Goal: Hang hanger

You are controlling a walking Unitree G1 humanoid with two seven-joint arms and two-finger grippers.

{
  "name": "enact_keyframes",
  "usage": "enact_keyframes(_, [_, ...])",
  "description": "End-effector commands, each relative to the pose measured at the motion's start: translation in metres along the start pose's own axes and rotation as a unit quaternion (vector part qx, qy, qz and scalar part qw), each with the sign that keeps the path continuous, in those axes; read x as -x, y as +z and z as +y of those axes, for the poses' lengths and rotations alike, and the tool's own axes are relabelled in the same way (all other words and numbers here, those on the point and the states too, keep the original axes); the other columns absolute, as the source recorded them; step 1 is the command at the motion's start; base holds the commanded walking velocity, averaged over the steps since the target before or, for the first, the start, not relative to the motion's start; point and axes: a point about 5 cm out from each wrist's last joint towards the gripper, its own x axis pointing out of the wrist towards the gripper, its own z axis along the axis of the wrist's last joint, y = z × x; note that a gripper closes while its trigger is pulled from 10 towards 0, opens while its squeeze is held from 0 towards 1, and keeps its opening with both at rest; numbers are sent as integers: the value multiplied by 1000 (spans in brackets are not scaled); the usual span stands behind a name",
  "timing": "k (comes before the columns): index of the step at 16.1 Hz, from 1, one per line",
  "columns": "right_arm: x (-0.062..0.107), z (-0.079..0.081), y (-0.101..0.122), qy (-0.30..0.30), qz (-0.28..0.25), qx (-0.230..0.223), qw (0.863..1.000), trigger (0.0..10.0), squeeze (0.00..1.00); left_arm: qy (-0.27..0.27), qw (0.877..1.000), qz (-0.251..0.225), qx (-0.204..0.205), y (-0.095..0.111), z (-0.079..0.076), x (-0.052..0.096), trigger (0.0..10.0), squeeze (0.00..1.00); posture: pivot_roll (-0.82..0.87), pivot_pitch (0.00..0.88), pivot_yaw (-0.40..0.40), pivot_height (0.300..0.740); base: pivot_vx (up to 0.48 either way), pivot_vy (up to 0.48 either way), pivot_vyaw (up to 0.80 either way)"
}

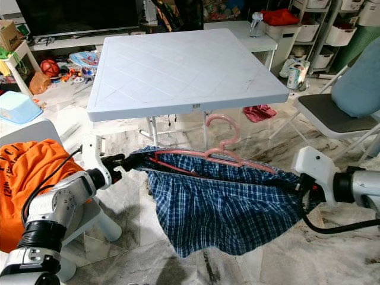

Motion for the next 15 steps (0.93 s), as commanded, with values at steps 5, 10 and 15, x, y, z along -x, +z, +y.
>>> enact_keyframes(5, [1, -3, 36, 27, -79, 40, 996, 0, 0, 16, 999, 40, -10, -16, -3, -5, 10000, 0, -183, 0, 18, 740, 0, 0, 0])
enact_keyframes(10, [-9, -4, 35, 3, -71, 62, 996, 10000, 0, 18, 999, 42, -11, -23, -9, -8, 10000, 0, -180, 0, 13, 740, 0, 0, 0])
enact_keyframes(15, [-1, -34, 39, -104, 54, 298, 947, 10000, 0, 5, 998, 41, -50, -25, -22, -14, 10000, 0, -187, 0, 12, 740, 0, 0, 0])
